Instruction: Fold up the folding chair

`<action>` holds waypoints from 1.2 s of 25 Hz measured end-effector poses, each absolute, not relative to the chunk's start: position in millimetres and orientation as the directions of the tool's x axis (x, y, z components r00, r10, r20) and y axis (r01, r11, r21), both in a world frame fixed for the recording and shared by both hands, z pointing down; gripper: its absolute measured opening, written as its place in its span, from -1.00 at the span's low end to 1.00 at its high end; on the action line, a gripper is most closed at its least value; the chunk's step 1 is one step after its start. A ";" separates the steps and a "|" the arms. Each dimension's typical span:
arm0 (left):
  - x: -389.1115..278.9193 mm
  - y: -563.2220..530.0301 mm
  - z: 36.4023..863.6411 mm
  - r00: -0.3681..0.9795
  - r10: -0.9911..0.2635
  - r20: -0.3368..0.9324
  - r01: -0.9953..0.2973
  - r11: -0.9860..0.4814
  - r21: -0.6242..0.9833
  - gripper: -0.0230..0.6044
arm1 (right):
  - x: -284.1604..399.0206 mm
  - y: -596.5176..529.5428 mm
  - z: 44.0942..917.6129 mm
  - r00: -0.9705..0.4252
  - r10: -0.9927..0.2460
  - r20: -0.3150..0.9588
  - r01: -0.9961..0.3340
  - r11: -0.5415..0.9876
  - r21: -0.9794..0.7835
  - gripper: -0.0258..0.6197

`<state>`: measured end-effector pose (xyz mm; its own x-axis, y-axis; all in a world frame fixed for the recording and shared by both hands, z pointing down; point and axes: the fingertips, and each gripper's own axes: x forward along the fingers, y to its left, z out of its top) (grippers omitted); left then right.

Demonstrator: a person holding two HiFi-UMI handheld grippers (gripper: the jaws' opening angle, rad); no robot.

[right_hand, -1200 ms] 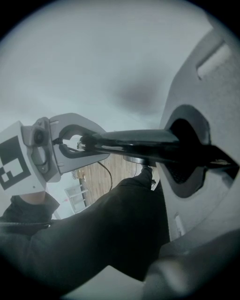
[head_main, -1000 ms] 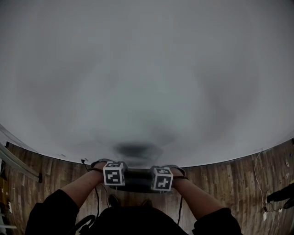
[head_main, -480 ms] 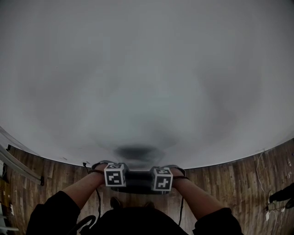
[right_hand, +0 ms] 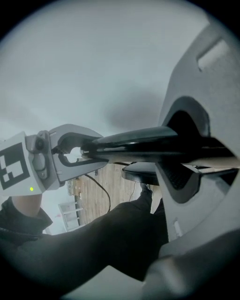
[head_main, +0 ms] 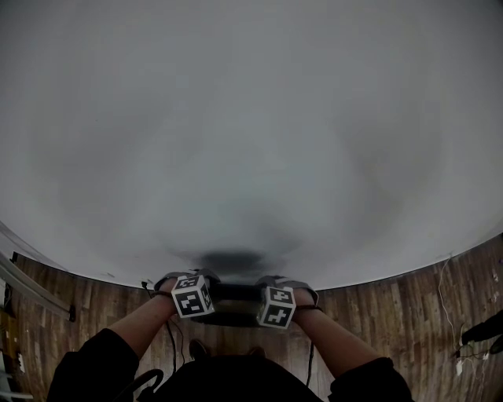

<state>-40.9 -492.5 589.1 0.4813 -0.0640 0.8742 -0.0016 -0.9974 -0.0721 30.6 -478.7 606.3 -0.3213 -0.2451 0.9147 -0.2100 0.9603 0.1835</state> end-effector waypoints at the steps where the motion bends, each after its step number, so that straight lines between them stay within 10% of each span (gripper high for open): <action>1: -41.2 -495.6 588.5 0.484 -0.077 0.872 -0.014 -0.997 -0.080 -0.35 | 32.4 -481.3 605.9 -0.319 -0.262 0.911 -0.222 0.955 0.198 -0.45; 30: -41.8 -553.9 583.6 0.393 -0.387 0.834 -0.235 -0.919 -0.316 -0.17 | 57.5 -539.1 587.6 -0.154 -0.621 0.768 -0.376 0.756 0.536 -0.10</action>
